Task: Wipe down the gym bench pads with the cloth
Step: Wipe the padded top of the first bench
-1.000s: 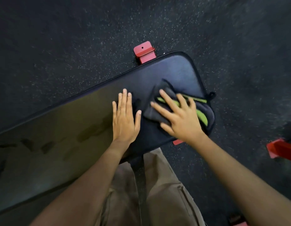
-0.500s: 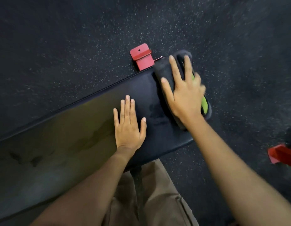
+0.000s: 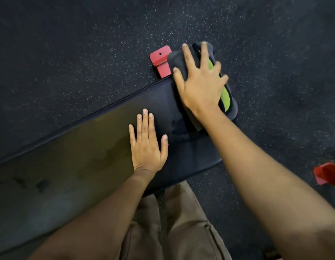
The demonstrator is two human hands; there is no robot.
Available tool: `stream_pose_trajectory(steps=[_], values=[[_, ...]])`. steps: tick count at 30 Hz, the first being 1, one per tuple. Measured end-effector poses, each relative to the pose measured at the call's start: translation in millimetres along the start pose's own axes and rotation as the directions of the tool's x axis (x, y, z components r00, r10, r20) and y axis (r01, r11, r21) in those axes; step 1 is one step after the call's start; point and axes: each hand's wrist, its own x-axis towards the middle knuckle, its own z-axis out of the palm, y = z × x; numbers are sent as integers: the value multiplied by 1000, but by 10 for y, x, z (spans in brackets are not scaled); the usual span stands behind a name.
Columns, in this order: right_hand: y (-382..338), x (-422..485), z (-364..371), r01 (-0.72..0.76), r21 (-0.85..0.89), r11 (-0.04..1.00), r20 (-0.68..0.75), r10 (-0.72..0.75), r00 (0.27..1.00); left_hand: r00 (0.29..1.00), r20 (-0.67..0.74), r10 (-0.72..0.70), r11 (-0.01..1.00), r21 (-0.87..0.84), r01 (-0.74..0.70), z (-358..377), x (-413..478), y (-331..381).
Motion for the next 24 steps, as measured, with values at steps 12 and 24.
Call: stream_pose_trajectory(steps=[12, 24], values=[[309, -1197, 317, 191, -121, 974, -114, -205, 972, 1000, -10, 1, 1000, -28, -2, -3, 8, -5], [558, -1665, 307, 354, -133, 926, -64, -364, 929, 1000, -2, 7, 999, -38, -7, -15, 13, -40]])
